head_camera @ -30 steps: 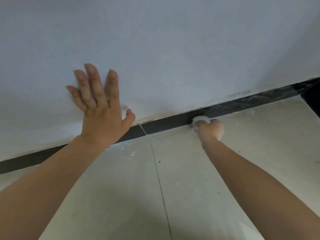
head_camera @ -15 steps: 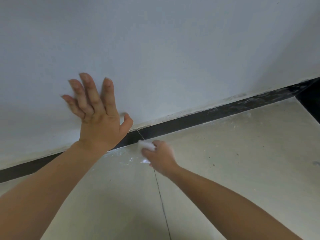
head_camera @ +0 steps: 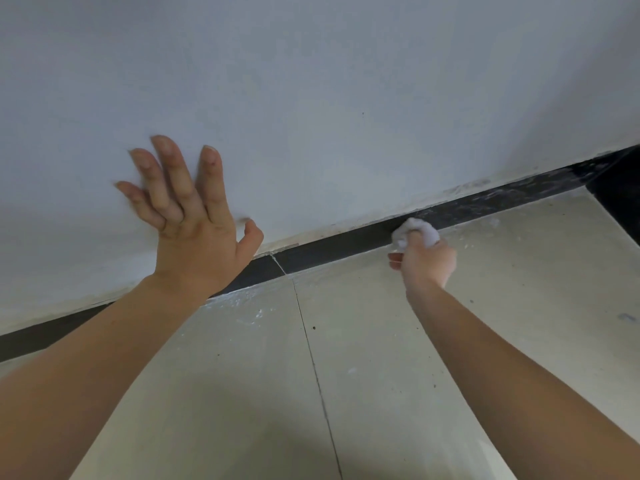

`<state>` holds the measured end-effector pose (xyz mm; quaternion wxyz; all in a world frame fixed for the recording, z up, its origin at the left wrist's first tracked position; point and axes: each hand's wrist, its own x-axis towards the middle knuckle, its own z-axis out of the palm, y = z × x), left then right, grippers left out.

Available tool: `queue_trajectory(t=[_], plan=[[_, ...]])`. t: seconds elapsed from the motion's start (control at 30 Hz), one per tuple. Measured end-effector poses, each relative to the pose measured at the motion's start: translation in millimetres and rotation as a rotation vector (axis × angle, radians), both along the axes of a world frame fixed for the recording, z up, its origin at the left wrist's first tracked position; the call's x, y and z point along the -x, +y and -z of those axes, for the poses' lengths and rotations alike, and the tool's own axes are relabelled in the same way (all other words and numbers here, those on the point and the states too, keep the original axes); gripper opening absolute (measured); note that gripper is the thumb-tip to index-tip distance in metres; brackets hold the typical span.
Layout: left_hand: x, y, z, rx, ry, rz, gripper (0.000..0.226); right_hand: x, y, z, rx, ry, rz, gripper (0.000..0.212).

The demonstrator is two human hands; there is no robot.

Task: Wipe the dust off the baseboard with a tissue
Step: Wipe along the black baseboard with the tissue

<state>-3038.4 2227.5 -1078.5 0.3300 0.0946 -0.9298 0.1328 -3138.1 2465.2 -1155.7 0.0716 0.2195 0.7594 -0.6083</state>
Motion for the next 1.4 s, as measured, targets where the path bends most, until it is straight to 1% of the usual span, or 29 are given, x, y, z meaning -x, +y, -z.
queue_trajectory(t=[0.07, 0.1, 0.13, 0.2, 0.27, 0.33, 0.4, 0.47, 0.57, 0.63, 0.7, 0.73, 0.8, 0.87, 0.9, 0.93, 0.97, 1.0, 1.07, 1.1, 1.13, 1.17, 1.2, 1.23, 1.33, 1.4], plan=[[-0.6, -0.1, -1.3, 0.0, -0.008, 0.005, 0.107, 5.8, 9.3, 3.5, -0.014, -0.067, 0.129, 0.02], [-0.8, -0.1, -1.5, 0.001, -0.011, 0.008, 0.107, 3.8, 9.9, 5.9, -0.011, -0.102, 0.129, 0.015], [-1.0, -0.3, -1.8, 0.002, -0.013, 0.009, 0.107, -2.4, 6.6, 8.7, 0.0, -0.134, 0.079, 0.012], [-0.8, -0.6, -1.5, 0.009, -0.015, 0.009, 0.108, -24.6, -10.4, 20.8, 0.061, -0.249, -0.138, 0.013], [-0.4, -0.8, -0.1, 0.035, -0.009, 0.003, 0.108, -49.7, -34.0, 32.0, 0.186, -0.448, -0.384, 0.025], [-0.4, -1.6, 1.2, 0.062, 0.001, -0.004, 0.106, -67.4, -58.3, 40.3, 0.323, -0.579, -0.508, 0.031], [-1.3, -0.5, 2.4, 0.051, -0.01, -0.015, 0.106, -73.4, -76.1, 39.2, 0.41, -0.639, -0.496, 0.027], [-2.3, 2.3, 3.4, 0.012, -0.023, -0.036, 0.104, -65.0, -85.7, 40.8, 0.494, -0.671, -0.361, 0.021], [-1.2, 6.0, 2.1, -0.023, -0.06, -0.072, 0.104, -37.2, -80.9, 38.1, 0.576, -0.649, -0.169, 0.018], [-0.8, 8.7, -0.5, -0.024, -0.086, -0.09, 0.103, -21.9, -67.1, 30.4, 0.579, -0.612, -0.11, 0.015], [-1.8, 11.2, -3.7, -0.038, -0.099, -0.089, 0.096, -9.6, -46.8, 19.1, 0.584, -0.548, -0.079, 0.019], [-2.9, 12.7, -4.7, -0.041, -0.106, -0.07, 0.094, -2.4, -33.8, 15.6, 0.595, -0.505, -0.025, 0.022], [-4.0, 18.9, -6.4, 0.014, -0.14, 0.052, 0.099, 14.1, -6.7, 15.4, 0.601, -0.412, 0.172, 0.022], [1.7, 30.1, -9.4, 0.145, -0.183, 0.233, 0.103, 29.4, 20.0, 17.0, 0.598, -0.353, 0.417, 0.016], [7.5, 38.7, -11.1, 0.195, -0.196, 0.292, 0.102, 33.4, 32.2, 16.8, 0.576, -0.338, 0.464, 0.017], [15.6, 49.5, -13.0, 0.226, -0.204, 0.324, 0.1, 34.3, 41.0, 13.4, 0.543, -0.337, 0.449, 0.017], [25.5, 62.1, -16.1, 0.245, -0.208, 0.344, 0.097, 31.5, 45.5, 11.0, 0.487, -0.332, 0.381, 0.016], [36.7, 75.0, -20.5, 0.26, -0.204, 0.368, 0.094, 25.4, 45.9, 7.5, 0.389, -0.304, 0.263, 0.014], [61.2, 98.3, -31.8, 0.307, -0.19, 0.448, 0.09, 5.1, 33.9, 4.4, 0.14, -0.193, -0.078, 0.011], [74.0, 107.3, -38.2, 0.351, -0.181, 0.495, 0.088, -5.2, 24.6, 2.1, 0.054, -0.141, -0.261, 0.011], [85.9, 113.9, -45.1, 0.404, -0.175, 0.532, 0.086, -12.8, 14.5, 1.2, 0.006, -0.116, -0.416, 0.013], [96.8, 118.0, -51.6, 0.461, -0.177, 0.556, 0.084, -16.8, 4.7, 0.3, -0.016, -0.101, -0.52, 0.017], [106.1, 119.3, -56.5, 0.523, -0.191, 0.565, 0.082, -17.1, -2.7, -1.7, -0.024, -0.081, -0.566, 0.02], [113.3, 117.8, -59.2, 0.587, -0.212, 0.56, 0.079, -14.0, -6.9, -5.1, -0.009, -0.073, -0.557, 0.021], [123.2, 106.5, -56.6, 0.803, -0.288, 0.531, 0.071, 8.4, 1.3, -12.8, 0.078, -0.072, -0.383, 0.017], [126.0, 100.7, -51.4, 0.936, -0.313, 0.518, 0.067, 26.4, 20.9, -15.3, 0.093, -0.069, -0.295, 0.017]])
